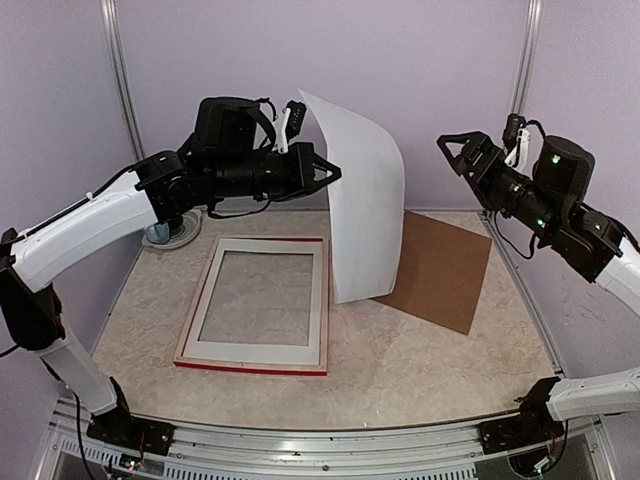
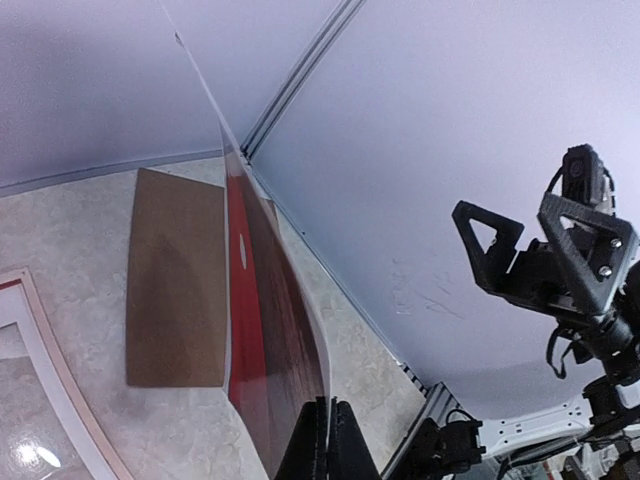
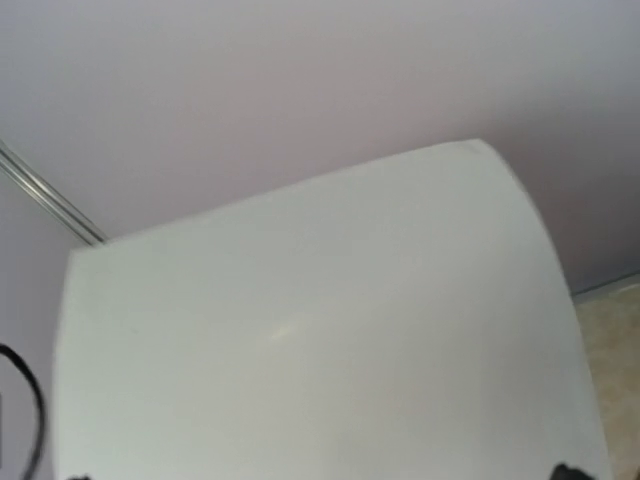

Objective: Put the photo into the frame
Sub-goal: Turn over the photo, then place the photo on the mat board.

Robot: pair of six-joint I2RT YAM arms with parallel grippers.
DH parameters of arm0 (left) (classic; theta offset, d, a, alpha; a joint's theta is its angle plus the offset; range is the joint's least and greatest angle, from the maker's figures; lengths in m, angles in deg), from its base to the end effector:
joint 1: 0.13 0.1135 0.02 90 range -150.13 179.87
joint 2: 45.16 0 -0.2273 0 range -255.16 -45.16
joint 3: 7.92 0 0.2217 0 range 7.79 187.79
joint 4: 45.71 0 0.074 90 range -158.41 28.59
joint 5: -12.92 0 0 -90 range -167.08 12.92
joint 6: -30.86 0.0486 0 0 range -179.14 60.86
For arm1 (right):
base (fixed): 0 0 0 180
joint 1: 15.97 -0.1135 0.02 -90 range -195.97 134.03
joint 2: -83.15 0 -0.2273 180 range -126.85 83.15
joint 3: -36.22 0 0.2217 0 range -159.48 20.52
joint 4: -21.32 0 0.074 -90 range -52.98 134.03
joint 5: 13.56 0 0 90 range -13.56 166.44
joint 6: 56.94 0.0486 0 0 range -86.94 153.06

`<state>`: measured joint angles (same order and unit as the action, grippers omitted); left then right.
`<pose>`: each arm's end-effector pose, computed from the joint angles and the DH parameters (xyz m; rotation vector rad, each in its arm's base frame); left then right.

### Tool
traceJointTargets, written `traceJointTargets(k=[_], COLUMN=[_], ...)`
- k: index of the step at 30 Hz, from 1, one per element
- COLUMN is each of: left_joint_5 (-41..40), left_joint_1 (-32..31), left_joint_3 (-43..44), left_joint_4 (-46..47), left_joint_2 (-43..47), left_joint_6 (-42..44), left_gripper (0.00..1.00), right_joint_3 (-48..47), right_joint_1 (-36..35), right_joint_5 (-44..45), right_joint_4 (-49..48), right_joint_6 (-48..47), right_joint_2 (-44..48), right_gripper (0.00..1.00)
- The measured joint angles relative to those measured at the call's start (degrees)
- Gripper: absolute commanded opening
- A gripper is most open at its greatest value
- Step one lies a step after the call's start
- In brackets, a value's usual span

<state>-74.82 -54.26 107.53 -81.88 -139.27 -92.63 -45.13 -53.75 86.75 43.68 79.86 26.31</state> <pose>0.2101 -0.2939 0.3895 0.3838 1.9401 -1.0818 0.1785 0.1274 0.4003 0.2786 1.6030 1.0236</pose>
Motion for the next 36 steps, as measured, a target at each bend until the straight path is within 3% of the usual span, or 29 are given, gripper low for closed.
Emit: traceJointTargets(k=[5,11,17,27,36], left_joint_5=[14.3,27.5,36.4,36.7,31.5], left_joint_1=[11.3,26.4,33.1,38.7,40.8], left_joint_3=[-7.8,-17.0,-25.4,-26.3,-26.3], left_joint_4=[0.9,-1.3,-6.3,-13.7,-17.1], left_joint_2=[5.2,6.5,4.0,-6.6,-11.1], left_joint_6=[-6.2,-7.6,-3.3,5.9,10.7], left_gripper=[0.0,0.0,0.01,0.1,0.11], right_joint_3=[0.0,-0.1,-1.2,-2.0,-2.1], right_joint_1=[0.0,0.0,0.0,-0.1,-0.1], right_joint_5=[-0.7,-3.2,-8.0,-19.3,-24.2], right_joint_4=[0.2,0.3,0.4,0.0,-1.2], right_joint_6=[-1.3,-2.2,-2.3,-1.8,-1.6], right_joint_2=[-3.8,-8.9,-17.6,-35.2,-44.8], right_gripper=[0.99,0.99,0.99,0.99,0.99])
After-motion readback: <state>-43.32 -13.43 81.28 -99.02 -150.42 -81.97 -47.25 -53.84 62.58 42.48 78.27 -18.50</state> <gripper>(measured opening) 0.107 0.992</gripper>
